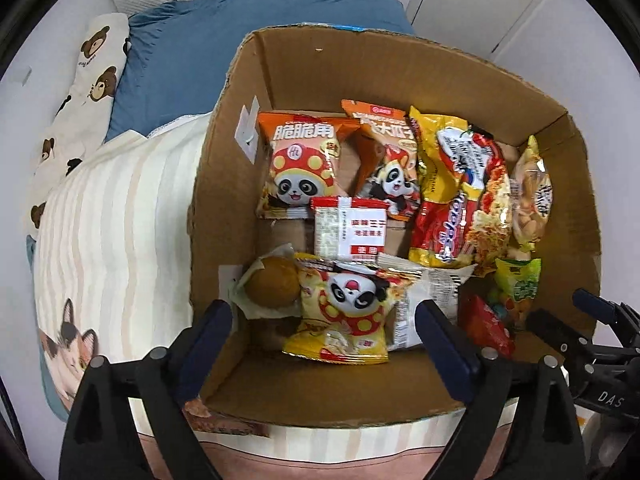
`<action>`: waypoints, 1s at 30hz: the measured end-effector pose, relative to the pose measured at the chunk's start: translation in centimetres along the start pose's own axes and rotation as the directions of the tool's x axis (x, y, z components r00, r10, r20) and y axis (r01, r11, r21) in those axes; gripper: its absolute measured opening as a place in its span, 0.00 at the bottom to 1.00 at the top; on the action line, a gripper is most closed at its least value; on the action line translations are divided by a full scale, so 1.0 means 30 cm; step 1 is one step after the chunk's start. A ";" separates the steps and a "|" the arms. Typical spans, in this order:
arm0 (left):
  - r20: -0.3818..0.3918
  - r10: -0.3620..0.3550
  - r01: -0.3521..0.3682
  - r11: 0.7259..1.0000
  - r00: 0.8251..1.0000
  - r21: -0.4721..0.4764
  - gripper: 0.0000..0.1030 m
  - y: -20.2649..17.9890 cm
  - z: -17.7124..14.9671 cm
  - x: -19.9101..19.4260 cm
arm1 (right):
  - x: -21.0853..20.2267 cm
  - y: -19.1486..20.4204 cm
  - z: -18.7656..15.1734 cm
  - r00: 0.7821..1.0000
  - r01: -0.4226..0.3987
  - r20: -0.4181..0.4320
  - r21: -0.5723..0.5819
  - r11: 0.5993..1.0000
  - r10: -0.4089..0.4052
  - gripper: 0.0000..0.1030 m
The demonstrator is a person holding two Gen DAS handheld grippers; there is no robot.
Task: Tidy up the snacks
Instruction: 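Carry both packets into the box and open both tools to release, then lift both tools back from the box toward the last snacks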
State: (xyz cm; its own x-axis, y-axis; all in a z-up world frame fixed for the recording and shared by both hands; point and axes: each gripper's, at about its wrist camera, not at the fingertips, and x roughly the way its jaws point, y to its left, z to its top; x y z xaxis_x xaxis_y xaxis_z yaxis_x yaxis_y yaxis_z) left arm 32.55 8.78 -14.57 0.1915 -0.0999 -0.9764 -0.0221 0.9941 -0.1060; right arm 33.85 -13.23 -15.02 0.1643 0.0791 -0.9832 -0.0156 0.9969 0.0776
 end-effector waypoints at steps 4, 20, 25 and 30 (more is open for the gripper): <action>0.024 0.002 -0.001 1.000 1.000 -0.004 0.91 -0.017 -0.030 -0.016 | -0.038 -0.010 -0.015 1.000 0.016 0.027 0.000 1.000 -0.016 0.95; 0.196 0.041 -0.046 0.999 0.980 0.021 0.91 -0.101 -0.201 -0.161 | -0.192 -0.014 -0.174 0.983 0.042 0.180 -0.014 0.999 -0.039 0.95; 0.305 0.045 -0.059 0.998 0.951 0.037 0.91 -0.136 -0.293 -0.272 | -0.292 -0.018 -0.277 0.967 0.031 0.254 -0.017 0.999 -0.025 0.95; 0.376 0.024 -0.043 0.998 0.926 0.043 0.91 -0.158 -0.391 -0.379 | -0.402 -0.016 -0.370 0.946 0.021 0.324 -0.022 1.000 -0.013 0.95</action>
State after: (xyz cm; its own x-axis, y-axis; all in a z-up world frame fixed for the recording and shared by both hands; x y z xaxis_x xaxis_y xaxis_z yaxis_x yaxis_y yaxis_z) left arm 18.97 4.69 -5.17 0.5462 -0.0533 -0.8360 0.0115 0.9984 -0.0562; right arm 20.93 -14.68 -5.02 0.4754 0.0631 -0.8775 -0.0335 0.9980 0.0536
